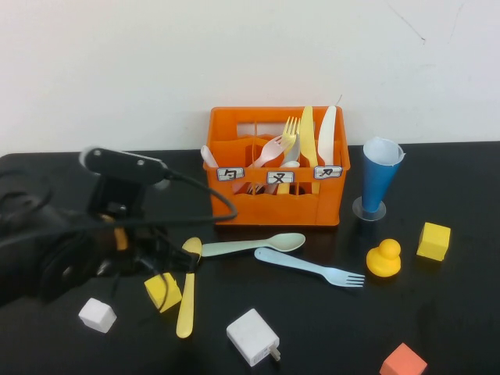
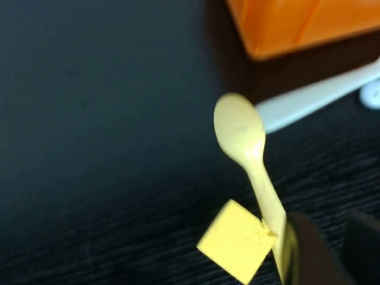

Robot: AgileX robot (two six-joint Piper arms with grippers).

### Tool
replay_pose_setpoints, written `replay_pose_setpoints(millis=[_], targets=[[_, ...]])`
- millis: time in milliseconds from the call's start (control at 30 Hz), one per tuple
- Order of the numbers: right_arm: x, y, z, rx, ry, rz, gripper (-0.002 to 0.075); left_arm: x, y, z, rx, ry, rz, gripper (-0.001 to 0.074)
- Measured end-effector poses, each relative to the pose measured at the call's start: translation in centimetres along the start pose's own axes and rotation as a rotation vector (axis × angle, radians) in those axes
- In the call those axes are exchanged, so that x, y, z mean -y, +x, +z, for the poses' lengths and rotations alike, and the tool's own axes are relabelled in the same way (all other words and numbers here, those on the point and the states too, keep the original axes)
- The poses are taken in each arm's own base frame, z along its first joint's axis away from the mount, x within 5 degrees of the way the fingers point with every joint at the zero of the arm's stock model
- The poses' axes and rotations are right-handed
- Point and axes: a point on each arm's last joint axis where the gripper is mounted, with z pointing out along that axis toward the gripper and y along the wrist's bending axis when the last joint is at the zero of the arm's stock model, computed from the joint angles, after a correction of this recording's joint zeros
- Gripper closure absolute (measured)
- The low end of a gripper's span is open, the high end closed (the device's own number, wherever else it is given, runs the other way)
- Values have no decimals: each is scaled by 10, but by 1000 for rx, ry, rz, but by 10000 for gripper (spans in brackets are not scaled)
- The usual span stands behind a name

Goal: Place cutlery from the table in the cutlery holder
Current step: Pick up the spoon

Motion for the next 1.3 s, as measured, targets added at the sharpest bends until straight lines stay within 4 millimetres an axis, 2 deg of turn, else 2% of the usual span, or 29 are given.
replay_pose_setpoints(millis=[133, 200, 467, 700, 967, 1167, 1233, 1300], targets=[[0, 0, 0, 0, 0, 0, 730, 5, -10, 20, -86, -9, -41, 468], [0, 0, 0, 0, 0, 0, 730, 8, -17, 31, -130, -19, -49, 426], [0, 0, 0, 0, 0, 0, 730, 15, -29, 96, -375, -93, -45, 398], [0, 0, 0, 0, 0, 0, 730, 19, -27, 132, -486, -103, -7, 397], [0, 0, 0, 0, 0, 0, 730, 10, -20, 144, -546, -63, -93, 397], [0, 0, 0, 0, 0, 0, 730, 10, -20, 146, -570, -42, -84, 398], [0, 0, 0, 0, 0, 0, 730, 10, -19, 147, -578, -38, -68, 414], [0, 0, 0, 0, 0, 0, 730, 9, -19, 148, -582, -36, -51, 484]])
